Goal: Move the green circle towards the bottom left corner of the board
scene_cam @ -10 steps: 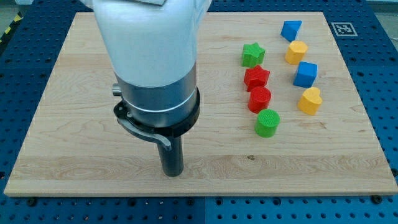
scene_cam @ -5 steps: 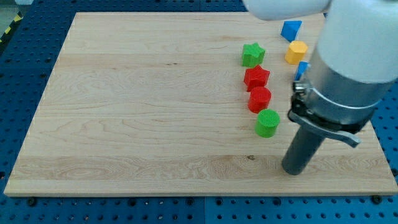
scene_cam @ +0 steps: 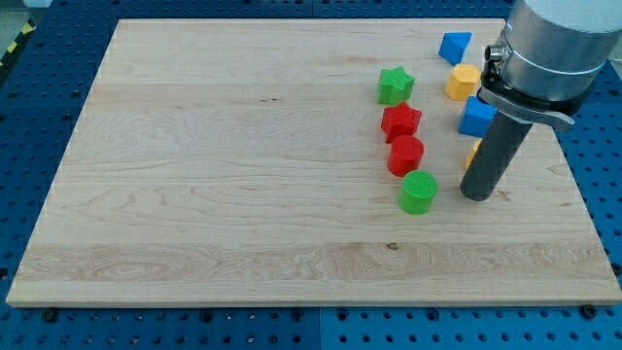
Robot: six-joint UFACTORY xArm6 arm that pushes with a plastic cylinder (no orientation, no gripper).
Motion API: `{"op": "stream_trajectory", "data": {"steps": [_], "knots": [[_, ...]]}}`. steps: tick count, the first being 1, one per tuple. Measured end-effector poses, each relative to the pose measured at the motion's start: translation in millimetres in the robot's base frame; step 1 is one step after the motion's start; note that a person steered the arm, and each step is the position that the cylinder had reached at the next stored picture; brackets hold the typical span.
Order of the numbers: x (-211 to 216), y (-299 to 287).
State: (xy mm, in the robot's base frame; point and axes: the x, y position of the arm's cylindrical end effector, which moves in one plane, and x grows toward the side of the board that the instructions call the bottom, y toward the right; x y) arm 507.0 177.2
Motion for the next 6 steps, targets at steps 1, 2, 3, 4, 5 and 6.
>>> {"op": "stream_trajectory", "data": {"steps": [1, 2, 3, 4, 5, 6], "knots": [[0, -16], [0, -52], [0, -79], [4, -96], [21, -107], [23, -130]]}}
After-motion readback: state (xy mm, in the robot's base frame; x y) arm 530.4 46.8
